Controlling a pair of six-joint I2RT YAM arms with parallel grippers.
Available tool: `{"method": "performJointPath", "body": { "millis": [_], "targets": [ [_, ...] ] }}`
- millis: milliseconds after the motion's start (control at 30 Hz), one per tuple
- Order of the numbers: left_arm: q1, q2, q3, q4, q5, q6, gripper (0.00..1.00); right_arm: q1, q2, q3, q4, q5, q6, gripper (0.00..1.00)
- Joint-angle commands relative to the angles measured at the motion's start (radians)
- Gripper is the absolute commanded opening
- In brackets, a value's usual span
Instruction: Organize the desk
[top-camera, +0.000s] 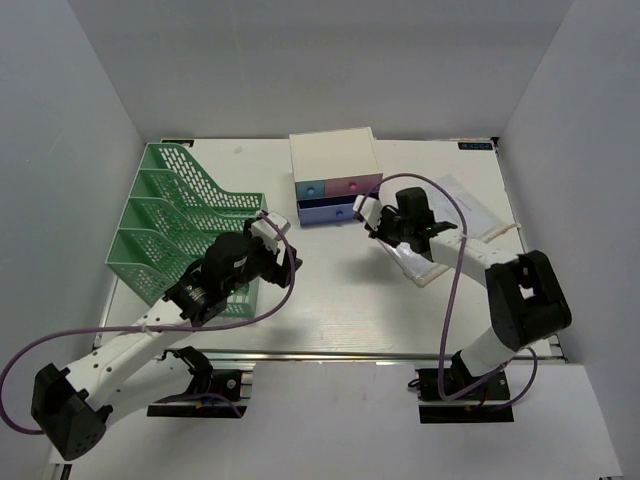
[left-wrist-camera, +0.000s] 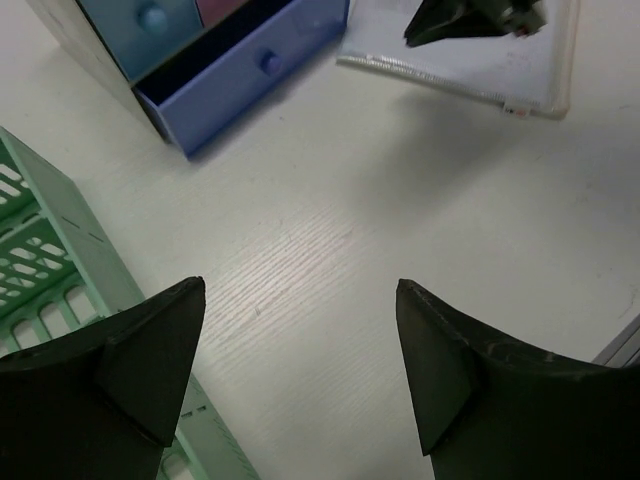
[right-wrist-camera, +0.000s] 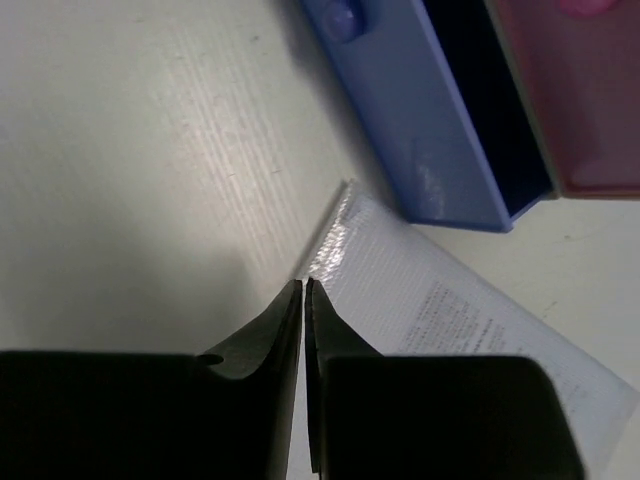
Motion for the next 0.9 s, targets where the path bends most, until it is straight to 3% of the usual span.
{"method": "performJointPath", "body": {
  "millis": [0,167,433,867],
  "targets": [
    [0.001,-0.035,-0.002,0.022,-0.031,0.008,0.87,0.032,0.062,0.054,0.171,0.174,-0.016,0.1],
    [0.001,-0.03,0.007,0.012,-0.043,0.011,0.87,0.075,0.189,0.141,0.251,0.237,-0.081,0.11],
    [0.001,-0.033,0.003,0.015,-0.04,0.012,0.88,0.127,0.354,0.282,0.236,0.268,-0.154,0.1],
    [0.001,-0.031,-0.004,0.019,-0.037,0.012,0.88,0.169,0.443,0.353,0.277,0.32,-0.174,0.09]
  ]
}}
